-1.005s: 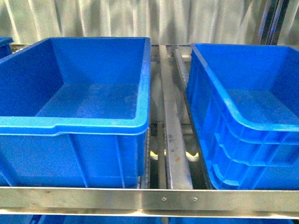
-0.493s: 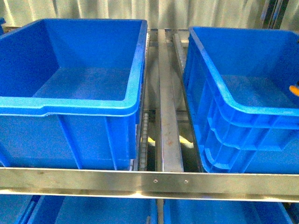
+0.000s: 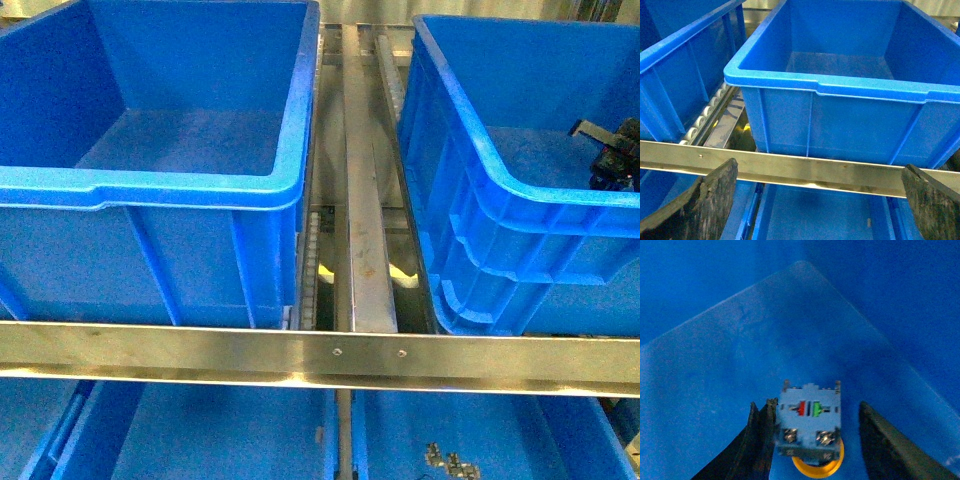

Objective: Pick red and yellow buttons and place in box

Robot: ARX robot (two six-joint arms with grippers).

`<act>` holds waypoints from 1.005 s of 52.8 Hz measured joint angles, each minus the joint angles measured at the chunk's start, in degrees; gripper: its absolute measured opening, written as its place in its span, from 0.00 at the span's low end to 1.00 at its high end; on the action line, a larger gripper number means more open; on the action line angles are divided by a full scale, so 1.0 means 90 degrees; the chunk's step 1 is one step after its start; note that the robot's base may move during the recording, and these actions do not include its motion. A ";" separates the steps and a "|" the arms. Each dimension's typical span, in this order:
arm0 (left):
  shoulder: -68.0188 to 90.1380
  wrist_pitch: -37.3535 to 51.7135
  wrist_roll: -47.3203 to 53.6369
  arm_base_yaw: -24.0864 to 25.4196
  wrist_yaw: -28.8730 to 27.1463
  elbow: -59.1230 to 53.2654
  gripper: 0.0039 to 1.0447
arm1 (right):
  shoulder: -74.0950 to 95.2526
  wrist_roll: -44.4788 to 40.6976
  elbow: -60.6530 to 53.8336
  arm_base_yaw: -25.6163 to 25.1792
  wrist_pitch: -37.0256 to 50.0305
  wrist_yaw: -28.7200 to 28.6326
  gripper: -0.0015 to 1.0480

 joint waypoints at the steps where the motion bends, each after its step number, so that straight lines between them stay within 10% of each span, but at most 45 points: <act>1: 0.0000 0.0000 0.0000 0.0000 0.0005 0.0000 0.93 | 0.0015 -0.0017 -0.0012 0.0000 0.0019 -0.0029 0.49; 19: 0.0000 0.0000 0.0000 0.0000 0.0002 0.0000 0.93 | -0.0410 -0.0357 -0.0308 0.0129 0.0243 -0.0121 0.95; 37: 0.0000 0.0000 0.0000 0.0000 0.0002 0.0000 0.93 | -0.2948 -0.0590 -0.0945 0.1282 -0.0092 0.0709 0.94; 49: 0.0000 0.0000 0.0000 0.0000 0.0002 0.0000 0.93 | -0.4913 -0.0476 -0.2494 0.3432 -0.0095 0.1734 0.94; 53: 0.0000 0.0000 0.0000 0.0000 0.0002 0.0000 0.93 | -0.5836 -0.1562 -0.3368 0.4024 -0.0612 0.2186 0.79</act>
